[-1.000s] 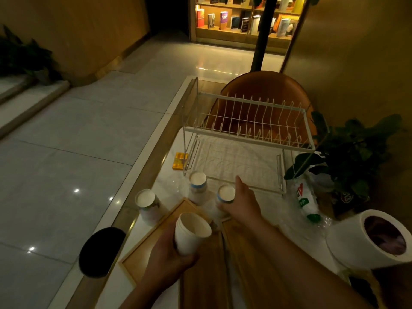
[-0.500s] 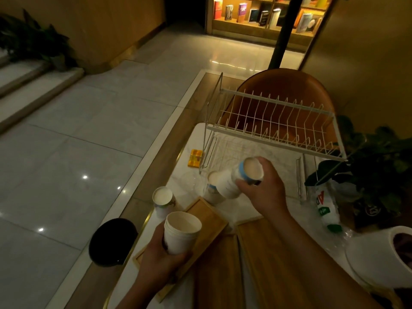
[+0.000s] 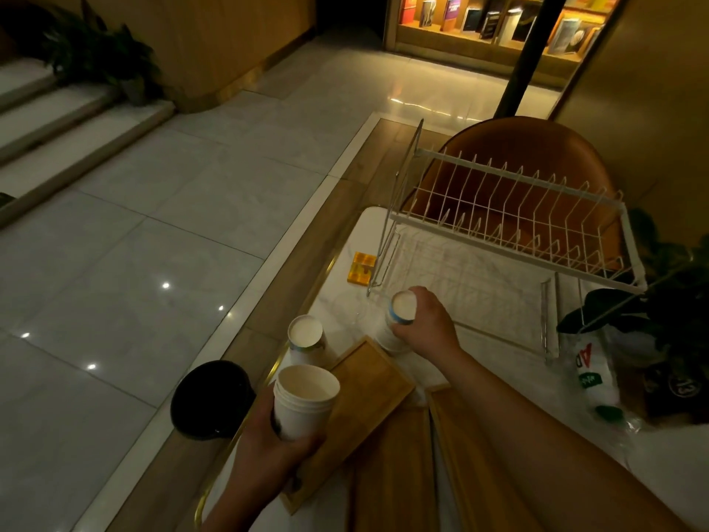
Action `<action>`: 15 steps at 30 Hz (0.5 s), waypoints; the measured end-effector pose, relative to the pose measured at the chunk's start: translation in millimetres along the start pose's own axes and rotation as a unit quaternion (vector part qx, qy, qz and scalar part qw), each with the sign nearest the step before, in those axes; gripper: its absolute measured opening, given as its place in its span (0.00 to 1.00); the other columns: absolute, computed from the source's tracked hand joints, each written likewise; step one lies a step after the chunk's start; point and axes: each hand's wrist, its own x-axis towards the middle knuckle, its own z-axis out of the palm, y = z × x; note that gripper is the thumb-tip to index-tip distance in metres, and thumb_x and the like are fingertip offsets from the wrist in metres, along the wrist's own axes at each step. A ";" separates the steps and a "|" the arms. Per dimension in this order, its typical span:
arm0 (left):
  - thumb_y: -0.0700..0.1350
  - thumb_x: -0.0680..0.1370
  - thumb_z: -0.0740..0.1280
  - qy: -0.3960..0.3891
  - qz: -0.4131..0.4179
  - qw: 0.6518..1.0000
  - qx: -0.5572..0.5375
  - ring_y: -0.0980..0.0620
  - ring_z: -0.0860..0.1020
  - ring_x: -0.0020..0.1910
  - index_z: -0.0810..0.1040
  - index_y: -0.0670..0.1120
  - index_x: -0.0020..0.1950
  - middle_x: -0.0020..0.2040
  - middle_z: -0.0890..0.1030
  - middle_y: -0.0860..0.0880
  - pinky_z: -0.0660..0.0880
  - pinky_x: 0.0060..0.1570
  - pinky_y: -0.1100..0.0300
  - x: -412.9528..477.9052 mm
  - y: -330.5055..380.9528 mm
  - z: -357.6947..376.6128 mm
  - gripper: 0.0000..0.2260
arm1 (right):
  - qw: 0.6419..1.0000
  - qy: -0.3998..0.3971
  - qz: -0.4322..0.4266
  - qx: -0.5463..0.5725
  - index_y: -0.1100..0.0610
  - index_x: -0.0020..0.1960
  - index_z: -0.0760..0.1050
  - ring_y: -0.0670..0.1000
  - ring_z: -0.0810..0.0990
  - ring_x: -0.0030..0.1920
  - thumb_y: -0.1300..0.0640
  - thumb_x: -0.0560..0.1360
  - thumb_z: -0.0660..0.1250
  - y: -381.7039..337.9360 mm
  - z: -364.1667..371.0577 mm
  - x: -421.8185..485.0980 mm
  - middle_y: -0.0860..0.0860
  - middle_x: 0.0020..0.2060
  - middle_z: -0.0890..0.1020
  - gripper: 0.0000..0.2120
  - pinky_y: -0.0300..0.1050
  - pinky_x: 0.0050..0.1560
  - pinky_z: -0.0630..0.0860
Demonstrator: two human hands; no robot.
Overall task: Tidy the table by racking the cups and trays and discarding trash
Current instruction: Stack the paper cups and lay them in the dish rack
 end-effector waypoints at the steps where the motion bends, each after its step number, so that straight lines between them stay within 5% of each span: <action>1: 0.41 0.64 0.83 0.002 -0.006 1.000 -0.002 0.64 0.81 0.51 0.70 0.78 0.55 0.54 0.81 0.65 0.79 0.45 0.60 0.4 0.7 -1.6 0.38 | 1.000 -0.003 0.007 0.007 0.52 0.70 0.64 0.58 0.74 0.63 0.49 0.65 0.76 3.2 2.8 0.6 0.55 0.64 0.74 0.37 0.50 0.54 0.75; 5: 0.42 0.63 0.83 0.014 -0.033 0.999 -0.017 0.62 0.82 0.49 0.71 0.70 0.58 0.52 0.83 0.54 0.79 0.44 0.60 2.9 -3.6 -8.7 0.35 | 0.998 0.008 0.009 0.067 0.46 0.62 0.66 0.54 0.78 0.54 0.48 0.63 0.78 9.6 10.7 -2.1 0.49 0.55 0.78 0.33 0.43 0.43 0.70; 15: 0.42 0.64 0.83 0.046 -0.054 0.997 -0.025 0.57 0.82 0.50 0.70 0.62 0.67 0.55 0.82 0.53 0.80 0.45 0.57 2.4 -6.4 -34.0 0.37 | 0.987 0.120 0.027 0.099 0.46 0.64 0.67 0.55 0.80 0.54 0.43 0.63 0.78 12.3 -22.5 -20.2 0.51 0.57 0.81 0.34 0.48 0.47 0.77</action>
